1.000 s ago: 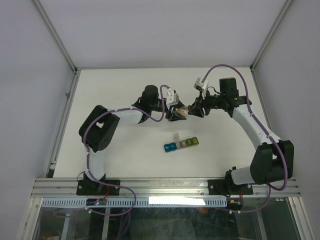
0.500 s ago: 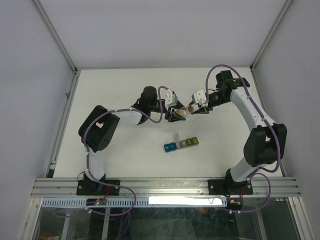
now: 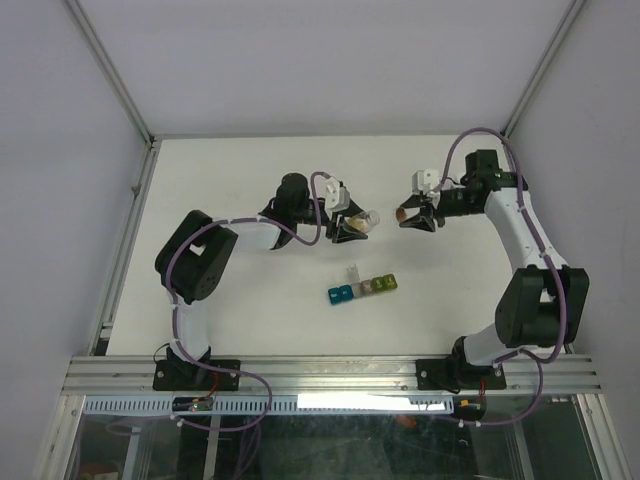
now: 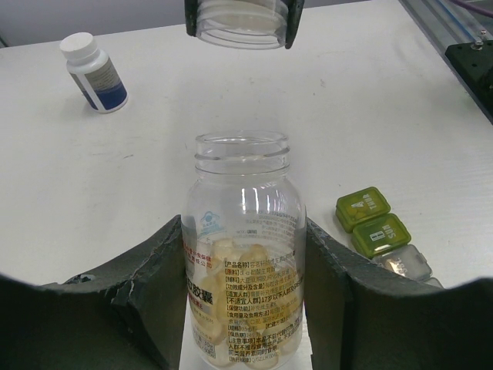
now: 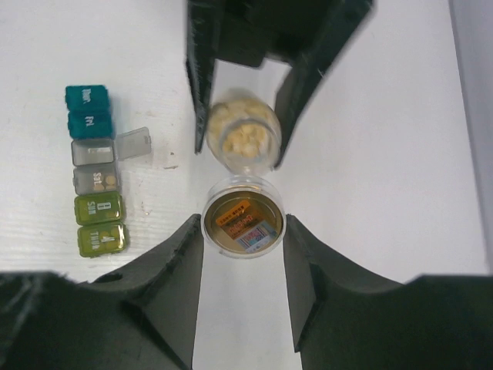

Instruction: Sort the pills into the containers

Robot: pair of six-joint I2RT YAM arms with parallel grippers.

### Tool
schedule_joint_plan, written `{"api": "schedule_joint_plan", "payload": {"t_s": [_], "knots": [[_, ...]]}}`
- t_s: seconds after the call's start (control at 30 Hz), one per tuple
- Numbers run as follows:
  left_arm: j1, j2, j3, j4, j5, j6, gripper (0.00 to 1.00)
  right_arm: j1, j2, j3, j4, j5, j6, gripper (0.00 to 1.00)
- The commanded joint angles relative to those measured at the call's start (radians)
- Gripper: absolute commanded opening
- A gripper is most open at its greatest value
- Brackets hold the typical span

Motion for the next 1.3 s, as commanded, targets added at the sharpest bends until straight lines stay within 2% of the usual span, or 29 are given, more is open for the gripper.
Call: {"api": "schedule_joint_plan", "payload": {"t_s": [0.0, 0.03, 0.07, 0.13, 0.23, 0.5, 0.67, 0.8, 0.97, 1.13, 1.27], "knots": [[0.016, -0.064, -0.014, 0.099, 0.002, -0.02, 0.0, -0.035, -0.139, -0.206, 0.547, 0.066, 0.768, 0.18], [0.016, -0.064, -0.015, 0.107, -0.002, -0.022, 0.0, -0.034, -0.158, -0.267, 0.674, 0.18, 0.95, 0.19], [0.016, -0.065, -0.018, 0.116, -0.005, -0.026, 0.0, -0.035, -0.168, -0.316, 0.773, 0.257, 1.062, 0.19], [0.016, -0.064, -0.025, 0.142, -0.014, -0.041, 0.0, -0.036, -0.152, -0.366, 0.876, 0.369, 1.195, 0.19], [0.016, -0.065, -0.038, 0.181, -0.034, -0.058, 0.0, -0.033, -0.064, -0.339, 0.876, 0.469, 1.287, 0.22], [0.017, -0.068, -0.074, 0.264, -0.082, -0.084, 0.0, 0.023, 0.176, -0.214, 0.728, 0.669, 1.281, 0.34], [0.016, -0.074, -0.088, 0.289, -0.096, -0.088, 0.0, 0.057, 0.223, -0.19, 0.723, 0.738, 1.269, 0.42], [0.016, -0.074, -0.091, 0.297, -0.097, -0.092, 0.0, 0.072, 0.242, -0.183, 0.718, 0.775, 1.256, 0.53], [0.017, -0.076, -0.094, 0.305, -0.097, -0.093, 0.0, 0.075, 0.244, -0.178, 0.71, 0.773, 1.253, 0.67], [0.018, -0.075, -0.098, 0.314, -0.097, -0.1, 0.0, 0.071, 0.192, -0.166, 0.687, 0.733, 1.241, 0.7], [0.019, -0.07, -0.102, 0.349, -0.098, -0.124, 0.0, 0.049, 0.103, -0.173, 0.674, 0.634, 1.226, 0.7]]}}
